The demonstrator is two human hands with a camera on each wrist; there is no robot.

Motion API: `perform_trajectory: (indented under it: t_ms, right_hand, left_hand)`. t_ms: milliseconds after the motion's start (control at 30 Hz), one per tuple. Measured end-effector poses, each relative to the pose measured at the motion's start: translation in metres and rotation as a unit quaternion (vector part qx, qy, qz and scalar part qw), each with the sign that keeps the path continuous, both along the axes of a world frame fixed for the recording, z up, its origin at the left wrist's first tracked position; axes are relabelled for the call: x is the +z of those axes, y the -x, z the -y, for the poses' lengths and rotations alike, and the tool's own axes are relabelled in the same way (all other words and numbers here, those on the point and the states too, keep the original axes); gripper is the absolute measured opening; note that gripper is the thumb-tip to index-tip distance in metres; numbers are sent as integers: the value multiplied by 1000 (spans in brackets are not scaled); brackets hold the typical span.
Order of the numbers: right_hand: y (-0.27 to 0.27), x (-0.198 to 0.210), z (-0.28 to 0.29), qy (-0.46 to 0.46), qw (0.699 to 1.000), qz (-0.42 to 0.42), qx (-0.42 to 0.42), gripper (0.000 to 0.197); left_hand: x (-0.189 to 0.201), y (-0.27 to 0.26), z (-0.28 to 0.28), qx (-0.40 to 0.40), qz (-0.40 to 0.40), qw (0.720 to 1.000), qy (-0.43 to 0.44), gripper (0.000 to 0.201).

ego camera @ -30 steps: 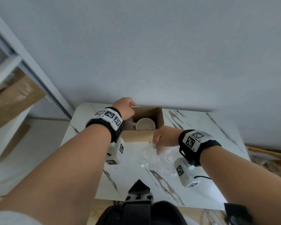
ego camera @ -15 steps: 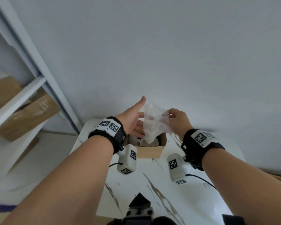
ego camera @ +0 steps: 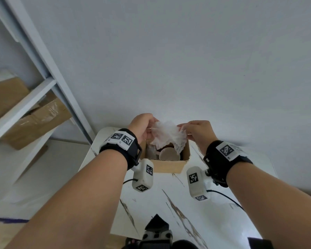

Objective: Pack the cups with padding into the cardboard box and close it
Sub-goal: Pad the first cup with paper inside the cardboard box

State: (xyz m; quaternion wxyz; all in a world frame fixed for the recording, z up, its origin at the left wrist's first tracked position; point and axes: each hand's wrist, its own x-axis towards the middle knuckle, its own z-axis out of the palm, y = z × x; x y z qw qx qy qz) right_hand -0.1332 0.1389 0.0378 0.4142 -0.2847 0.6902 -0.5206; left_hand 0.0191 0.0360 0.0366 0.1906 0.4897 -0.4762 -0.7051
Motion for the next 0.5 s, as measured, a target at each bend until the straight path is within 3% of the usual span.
perform_trajectory:
  t_ms: [100, 133, 200, 233, 300, 333, 400, 500]
  right_hand:
    - [1, -1, 6, -10, 999, -43, -12, 21]
    - [2, -2, 7, -7, 998, -55, -30, 20]
    - [3, -4, 11, 5, 996, -74, -51, 12]
    - [3, -5, 12, 7, 996, -81, -39, 24]
    - [2, -7, 16, -20, 998, -60, 4, 61]
    - [3, -10, 19, -50, 997, -48, 25, 69]
    - [1, -15, 20, -112, 990, -58, 60, 54]
    - [-6, -14, 21, -111, 978, -172, 32, 17]
  left_hand:
    - [0, 0, 1, -62, 52, 997, -10, 7]
    - [-1, -1, 1, -94, 76, 993, 4, 11]
    - [-6, -1, 2, -129, 116, 984, 35, 40]
    - [-7, -2, 1, -128, 127, 982, 59, 43]
    - [-10, -2, 3, -114, 129, 979, 112, 32]
    - [-12, -2, 5, -102, 119, 979, 127, 25]
    - [-14, 0, 10, -73, 105, 981, 144, 24]
    - [-12, 4, 17, -80, 152, 966, 193, 21]
